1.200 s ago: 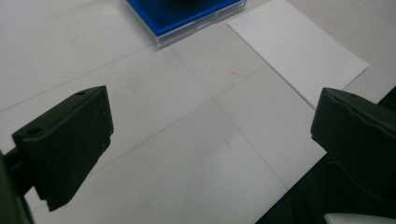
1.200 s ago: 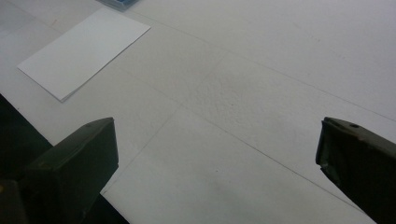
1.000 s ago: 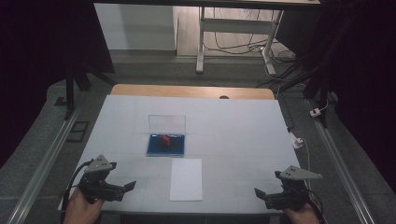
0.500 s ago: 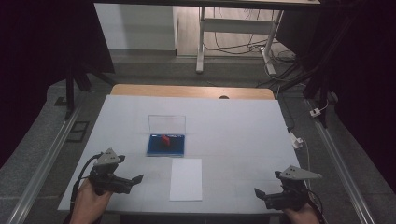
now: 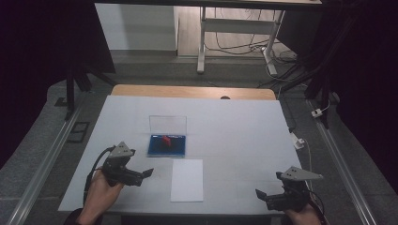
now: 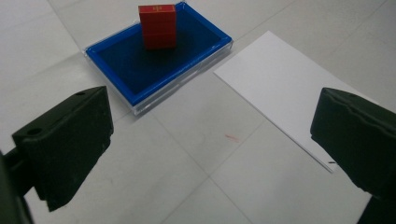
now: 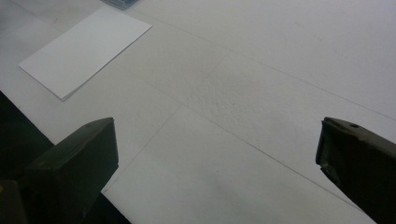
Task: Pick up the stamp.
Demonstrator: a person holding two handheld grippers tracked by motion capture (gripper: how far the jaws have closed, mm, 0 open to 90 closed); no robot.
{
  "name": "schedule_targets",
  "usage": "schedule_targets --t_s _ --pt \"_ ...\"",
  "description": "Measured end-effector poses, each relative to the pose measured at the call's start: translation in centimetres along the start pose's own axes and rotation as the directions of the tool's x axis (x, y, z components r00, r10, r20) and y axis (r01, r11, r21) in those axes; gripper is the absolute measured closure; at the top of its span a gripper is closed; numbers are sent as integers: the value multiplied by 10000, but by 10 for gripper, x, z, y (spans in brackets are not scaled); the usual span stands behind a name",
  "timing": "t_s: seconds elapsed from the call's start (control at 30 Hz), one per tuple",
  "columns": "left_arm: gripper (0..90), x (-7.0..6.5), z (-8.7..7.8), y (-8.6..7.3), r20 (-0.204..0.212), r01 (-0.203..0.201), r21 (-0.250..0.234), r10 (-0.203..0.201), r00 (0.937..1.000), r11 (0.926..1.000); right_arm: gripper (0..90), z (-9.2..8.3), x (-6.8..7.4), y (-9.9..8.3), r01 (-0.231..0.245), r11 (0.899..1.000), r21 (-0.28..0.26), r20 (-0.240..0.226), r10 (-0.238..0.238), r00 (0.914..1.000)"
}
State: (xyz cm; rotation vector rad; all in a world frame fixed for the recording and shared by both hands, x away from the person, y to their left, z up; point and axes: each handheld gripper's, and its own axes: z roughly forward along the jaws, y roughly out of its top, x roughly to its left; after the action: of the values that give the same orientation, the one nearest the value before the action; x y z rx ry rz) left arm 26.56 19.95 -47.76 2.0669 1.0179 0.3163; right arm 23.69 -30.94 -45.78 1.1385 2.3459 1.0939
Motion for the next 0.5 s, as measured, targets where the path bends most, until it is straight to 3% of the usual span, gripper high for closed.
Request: schedule_targets --t_s 0.23,0.5 --pt "0 2 14 11 -76 -129 131 130 9999 9998 0 0 0 0 8 10000 20 2 -8 10000" --pt "0 4 28 22 -484 -280 412 299 9984 9988 0 1 0 0 29 10000 44 -5 -29 10000"
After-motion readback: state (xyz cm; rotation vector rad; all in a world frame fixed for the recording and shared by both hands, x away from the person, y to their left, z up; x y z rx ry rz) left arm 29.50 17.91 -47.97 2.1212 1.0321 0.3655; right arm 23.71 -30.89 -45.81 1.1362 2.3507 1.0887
